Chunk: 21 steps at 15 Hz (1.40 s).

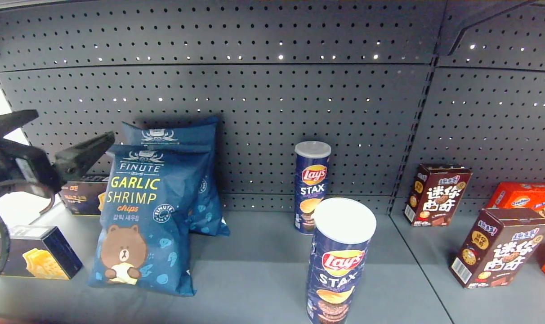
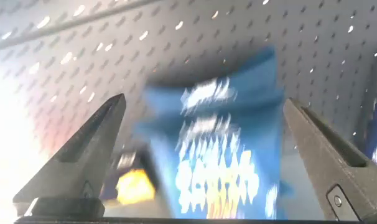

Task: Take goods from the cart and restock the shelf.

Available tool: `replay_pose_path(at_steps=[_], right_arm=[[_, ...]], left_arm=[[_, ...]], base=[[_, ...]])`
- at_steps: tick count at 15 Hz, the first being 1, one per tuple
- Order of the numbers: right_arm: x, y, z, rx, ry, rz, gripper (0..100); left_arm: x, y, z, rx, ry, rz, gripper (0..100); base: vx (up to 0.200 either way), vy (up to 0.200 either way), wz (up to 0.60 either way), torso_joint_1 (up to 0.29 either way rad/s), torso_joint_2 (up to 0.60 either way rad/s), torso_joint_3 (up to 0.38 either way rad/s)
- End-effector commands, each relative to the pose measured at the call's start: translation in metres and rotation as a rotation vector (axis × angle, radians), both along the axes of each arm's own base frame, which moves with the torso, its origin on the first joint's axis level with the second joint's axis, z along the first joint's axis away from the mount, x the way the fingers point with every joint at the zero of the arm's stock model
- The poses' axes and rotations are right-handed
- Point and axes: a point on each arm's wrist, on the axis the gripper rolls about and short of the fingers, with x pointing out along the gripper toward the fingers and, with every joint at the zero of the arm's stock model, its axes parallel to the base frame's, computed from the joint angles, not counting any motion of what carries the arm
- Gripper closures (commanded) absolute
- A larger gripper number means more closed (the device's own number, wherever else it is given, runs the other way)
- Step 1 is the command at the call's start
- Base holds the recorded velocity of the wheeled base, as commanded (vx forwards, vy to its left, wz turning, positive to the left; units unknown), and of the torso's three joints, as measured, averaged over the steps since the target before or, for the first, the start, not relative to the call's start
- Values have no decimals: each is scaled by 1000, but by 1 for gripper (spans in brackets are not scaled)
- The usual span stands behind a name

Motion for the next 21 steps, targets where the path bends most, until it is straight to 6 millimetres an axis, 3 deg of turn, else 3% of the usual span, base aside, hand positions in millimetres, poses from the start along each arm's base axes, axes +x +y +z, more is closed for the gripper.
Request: replay_pose_path(at_steps=[1,2,3,6,11,13,21], right_arm=[[11,2,58,-2,-13,80,0],[24,6,87,38,-8,177,0],[37,10,103,39,19,268,0],[75,33,122,20,95,478,0],[116,90,103,-95,238,741,0],[120,104,94,-120,284,793,0],[140,137,71,-198,441,827,0]], left_arm=[[-46,10,-17,-16,-37,41,0],[-49,11,-25,-14,-17,59,0],[-50,12,-28,-15,-11,71,0],[-49,12,-28,-13,-9,73,0],[-50,12,-26,-15,-18,70,0],[-50,11,-26,-15,-18,67,0],[-49,11,-30,-9,-2,58,0]], base=[[0,0,0,0,0,0],[0,0,0,0,0,0],[0,0,0,0,0,0],[0,0,0,0,0,0],[0,0,0,0,0,0],[0,0,0,0,0,0],[0,0,0,0,0,0]])
